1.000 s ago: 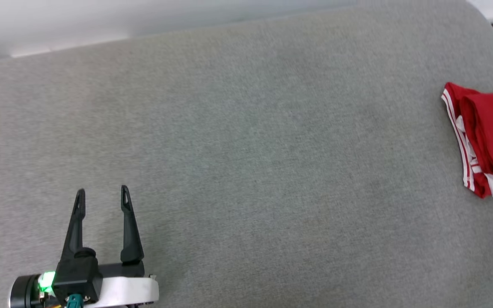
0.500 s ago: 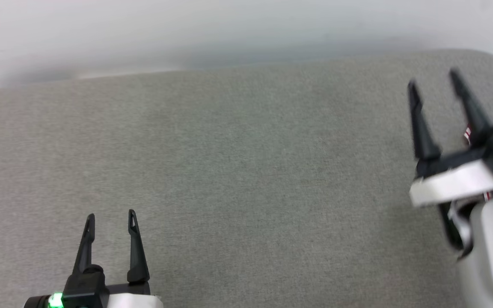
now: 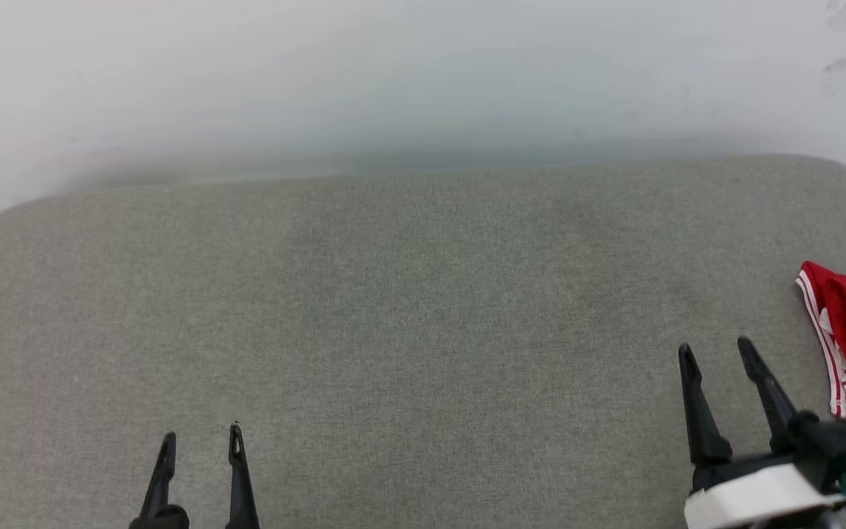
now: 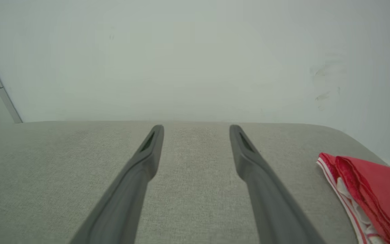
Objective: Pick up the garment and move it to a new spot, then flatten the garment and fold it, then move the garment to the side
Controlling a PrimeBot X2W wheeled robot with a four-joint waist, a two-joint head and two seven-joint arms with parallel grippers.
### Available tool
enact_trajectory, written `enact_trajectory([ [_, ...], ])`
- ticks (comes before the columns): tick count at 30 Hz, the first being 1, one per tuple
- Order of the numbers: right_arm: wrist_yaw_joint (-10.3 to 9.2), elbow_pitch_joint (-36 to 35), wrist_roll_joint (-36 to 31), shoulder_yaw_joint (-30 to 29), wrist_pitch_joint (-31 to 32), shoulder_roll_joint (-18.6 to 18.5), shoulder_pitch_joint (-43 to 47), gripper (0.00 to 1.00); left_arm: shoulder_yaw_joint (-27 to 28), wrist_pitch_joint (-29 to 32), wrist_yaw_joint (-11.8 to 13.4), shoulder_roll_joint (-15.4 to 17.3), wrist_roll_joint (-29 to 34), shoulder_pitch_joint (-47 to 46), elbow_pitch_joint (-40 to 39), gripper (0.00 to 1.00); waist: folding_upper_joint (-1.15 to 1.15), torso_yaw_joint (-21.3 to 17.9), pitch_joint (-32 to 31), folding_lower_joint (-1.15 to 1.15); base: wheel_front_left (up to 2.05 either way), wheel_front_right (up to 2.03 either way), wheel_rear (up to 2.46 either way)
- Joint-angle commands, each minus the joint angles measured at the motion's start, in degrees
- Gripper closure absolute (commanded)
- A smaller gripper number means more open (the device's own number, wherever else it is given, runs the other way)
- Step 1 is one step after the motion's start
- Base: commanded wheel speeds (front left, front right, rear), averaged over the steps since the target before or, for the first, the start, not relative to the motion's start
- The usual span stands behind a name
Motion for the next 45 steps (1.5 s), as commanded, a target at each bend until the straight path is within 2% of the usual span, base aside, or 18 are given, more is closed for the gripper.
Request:
enact_trajectory([
  [1,-0.05,-0.6,0.3,-0.3,-0.1,0.5,1.7,0.00,0.3,-0.1,-0.3,-0.1,-0.3,1.1,0.4,0.00,0.00,0.1,-1.1,0.01,0.00,0.00,0.00],
  [9,-0.05,-3.0,0.9,-1.2,-0.1,1.2,7.9,0.00,0.6,-0.1,-1.4,-0.2,-0.6,3.2,1.4,0.00,0.00,0.2,-3.0,0.01,0.00,0.00,0.00],
  [19,-0.05,-4.4,2.8,-1.3,-0.1,1.2,10.5,0.00,1.2,-0.1,-2.5,-0.3,-0.7,2.9,1.9,0.00,0.00,0.5,-3.7,0.01,0.00,0.00,0.00],
  [20,0.00,-4.0,2.7,-1.2,0.0,0.9,10.2,1.00,1.2,0.0,-2.4,-0.3,-0.5,2.9,1.8,1.00,0.00,0.6,-3.7,0.01,0.00,0.00,0.00],
  [24,0.00,-2.0,2.8,-1.0,0.2,0.9,10.4,1.00,1.1,0.3,-2.4,-0.3,-0.8,3.0,3.8,1.00,0.00,0.6,-3.7,0.01,0.00,0.00,0.00],
  [45,-0.01,0.5,26.9,-0.7,4.6,-0.4,6.1,1.00,1.5,4.5,-6.2,1.1,-26.2,-3.1,7.8,1.00,0.00,0.5,-3.4,0.01,0.00,0.00,0.00],
])
